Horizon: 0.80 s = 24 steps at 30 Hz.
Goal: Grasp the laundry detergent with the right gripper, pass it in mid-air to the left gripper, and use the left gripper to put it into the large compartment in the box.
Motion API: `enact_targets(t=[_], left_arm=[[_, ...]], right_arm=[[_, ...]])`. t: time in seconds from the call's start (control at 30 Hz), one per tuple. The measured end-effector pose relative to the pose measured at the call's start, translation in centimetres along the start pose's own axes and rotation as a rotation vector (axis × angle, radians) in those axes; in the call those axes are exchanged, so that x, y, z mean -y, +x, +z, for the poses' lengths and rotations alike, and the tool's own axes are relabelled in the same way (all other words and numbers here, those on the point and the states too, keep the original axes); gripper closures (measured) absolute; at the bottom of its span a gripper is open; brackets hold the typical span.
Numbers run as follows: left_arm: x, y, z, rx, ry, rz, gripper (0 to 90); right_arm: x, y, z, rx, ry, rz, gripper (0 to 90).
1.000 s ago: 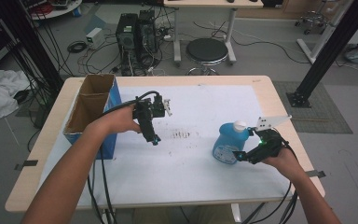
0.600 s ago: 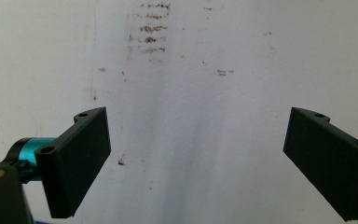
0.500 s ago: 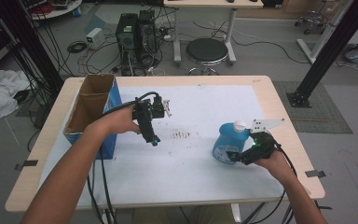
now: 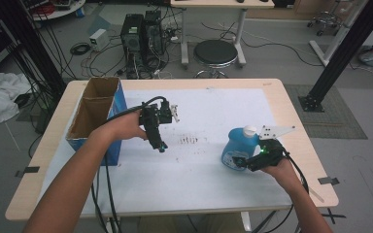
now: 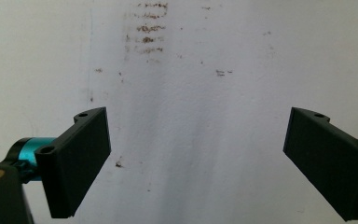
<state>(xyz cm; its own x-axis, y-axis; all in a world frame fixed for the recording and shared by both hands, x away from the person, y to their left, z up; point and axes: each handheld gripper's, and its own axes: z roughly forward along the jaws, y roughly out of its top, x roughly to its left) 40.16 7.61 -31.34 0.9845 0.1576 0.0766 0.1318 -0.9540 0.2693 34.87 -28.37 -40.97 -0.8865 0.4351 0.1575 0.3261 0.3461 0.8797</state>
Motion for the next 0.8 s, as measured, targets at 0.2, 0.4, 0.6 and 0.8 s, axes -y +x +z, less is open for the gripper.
enact_targets(t=[0.2, 0.4, 0.6, 0.8], left_arm=[[0.06, 0.0, -0.03, 0.002, 0.002, 0.003, 7.3], [0.11, -0.04, 0.03, 0.002, 0.0, 0.002, 7.3], [0.12, -0.06, 0.06, 0.002, 0.0, -0.001, 7.3], [0.15, -0.07, 0.08, 0.002, 0.002, -0.004, 7.3]], right_arm=[[0.27, 0.03, 0.0, 0.009, -0.027, -0.002, 14.3], [0.36, 0.01, -0.13, 0.013, -0.037, -0.015, 20.0], [0.49, -0.09, -0.06, 0.02, -0.031, -0.012, 21.2], [0.52, -0.21, -0.09, 0.018, -0.038, -0.012, 26.1]])
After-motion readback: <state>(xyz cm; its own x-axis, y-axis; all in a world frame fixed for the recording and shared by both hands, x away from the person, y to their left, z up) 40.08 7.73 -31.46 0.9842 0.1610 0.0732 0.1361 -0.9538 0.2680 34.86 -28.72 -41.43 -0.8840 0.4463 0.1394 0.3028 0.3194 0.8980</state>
